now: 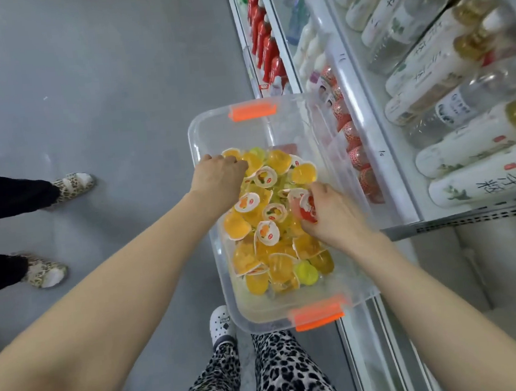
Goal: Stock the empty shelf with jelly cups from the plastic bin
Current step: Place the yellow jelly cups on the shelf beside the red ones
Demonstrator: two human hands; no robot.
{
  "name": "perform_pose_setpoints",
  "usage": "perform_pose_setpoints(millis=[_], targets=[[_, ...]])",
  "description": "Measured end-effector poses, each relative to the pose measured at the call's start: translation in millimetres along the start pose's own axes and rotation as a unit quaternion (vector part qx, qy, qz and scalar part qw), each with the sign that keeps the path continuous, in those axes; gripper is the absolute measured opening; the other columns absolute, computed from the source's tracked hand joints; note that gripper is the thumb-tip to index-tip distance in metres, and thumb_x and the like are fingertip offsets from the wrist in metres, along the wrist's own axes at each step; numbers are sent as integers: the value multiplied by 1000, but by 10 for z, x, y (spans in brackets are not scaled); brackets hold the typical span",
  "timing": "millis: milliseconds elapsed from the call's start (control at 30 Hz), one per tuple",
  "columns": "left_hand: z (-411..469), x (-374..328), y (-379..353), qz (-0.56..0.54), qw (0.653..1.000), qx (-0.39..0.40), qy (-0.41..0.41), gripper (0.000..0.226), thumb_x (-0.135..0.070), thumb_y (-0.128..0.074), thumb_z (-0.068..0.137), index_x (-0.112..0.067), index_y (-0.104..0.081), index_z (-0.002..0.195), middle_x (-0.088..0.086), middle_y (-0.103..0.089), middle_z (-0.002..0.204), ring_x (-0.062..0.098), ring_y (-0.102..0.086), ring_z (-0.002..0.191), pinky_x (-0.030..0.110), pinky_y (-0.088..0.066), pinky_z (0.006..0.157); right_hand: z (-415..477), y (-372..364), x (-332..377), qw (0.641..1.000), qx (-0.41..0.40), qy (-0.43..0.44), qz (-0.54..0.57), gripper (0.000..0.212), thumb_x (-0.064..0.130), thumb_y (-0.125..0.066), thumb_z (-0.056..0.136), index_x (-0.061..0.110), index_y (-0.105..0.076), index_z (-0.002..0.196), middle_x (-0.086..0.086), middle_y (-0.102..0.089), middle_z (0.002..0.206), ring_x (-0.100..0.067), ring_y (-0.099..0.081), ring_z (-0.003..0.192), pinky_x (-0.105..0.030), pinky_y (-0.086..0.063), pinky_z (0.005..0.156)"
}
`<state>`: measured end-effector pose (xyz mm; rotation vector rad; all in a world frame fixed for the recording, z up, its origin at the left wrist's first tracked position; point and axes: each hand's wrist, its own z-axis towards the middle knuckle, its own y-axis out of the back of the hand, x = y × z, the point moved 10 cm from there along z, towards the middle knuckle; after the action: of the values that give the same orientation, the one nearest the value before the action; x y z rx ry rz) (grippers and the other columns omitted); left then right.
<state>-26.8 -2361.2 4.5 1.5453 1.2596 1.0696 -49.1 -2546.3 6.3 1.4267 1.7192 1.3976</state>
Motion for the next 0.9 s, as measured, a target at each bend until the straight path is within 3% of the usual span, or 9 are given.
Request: perform_pose_setpoints(millis=[100,200,333,500,633,700,833,900], targets=[[111,-43,-229,68,994,85,-4,29,-17,-54,94,-24,-58,121,0,-63,113,24,-61,105,32,-39,73,-13,-16,-133,1000,-4,-25,16,52,35,-65,86,10,-45,126,-13,-57,118,-34,-60,101,-40,-49,80],[218,-117,-453,28,986,167,-10,29,-17,-55,94,-22,-59,122,1,-63,111,26,-62,102,34,-43,69,47,-76,-113,1000,-5,-14,-8,52,36,-60,89,14,-41,132,-12,-55,117,-33,-60,98,-38,-47,75],[172,-221,-751,20,966,256,-40,26,-19,-55,95,-13,-59,120,3,-62,103,22,-61,92,32,-50,75,123,-107,-115,1000,-24,-17,8,46,37,-50,96,14,-42,135,-11,-54,118,-29,-60,96,-31,-38,68],[175,-241,-813,-31,969,244,-26,50,-15,-57,95,-13,-39,141,9,-60,114,27,-61,100,37,-52,85,149,-122,-141,999,-31,-12,7,45,33,-58,92,15,-42,131,-9,-54,116,-27,-60,94,-29,-36,66],[187,-243,-716,-32,972,230,-42,60,-11,-66,88,-8,-37,140,14,-52,127,33,-59,108,40,-52,86,97,-123,-140,999,-33,-12,14,50,34,-59,92,13,-40,134,-11,-53,118,-29,-60,97,-33,-45,72],[160,-247,-609,-15,976,212,-45,60,-12,-66,89,-8,-36,140,16,-47,130,35,-57,111,40,-50,84,42,-117,-123,999,-29,-14,9,51,34,-60,92,13,-39,134,-11,-53,119,-29,-60,98,-32,-43,73],[101,-265,-283,-22,990,124,-57,60,-27,-67,87,-10,-40,137,17,-47,129,34,-49,117,38,-44,95,-147,-68,-69,999,-39,-20,20,55,34,-62,92,14,-39,138,-10,-51,125,-28,-58,105,-32,-45,79],[36,-244,-106,-90,992,75,-48,62,-28,-70,81,-13,-42,135,14,-50,125,32,-49,115,36,-44,94,-289,19,-42,997,-66,-19,41,55,35,-60,93,14,-40,140,-9,-48,128,-27,-57,108,-33,-45,86]])
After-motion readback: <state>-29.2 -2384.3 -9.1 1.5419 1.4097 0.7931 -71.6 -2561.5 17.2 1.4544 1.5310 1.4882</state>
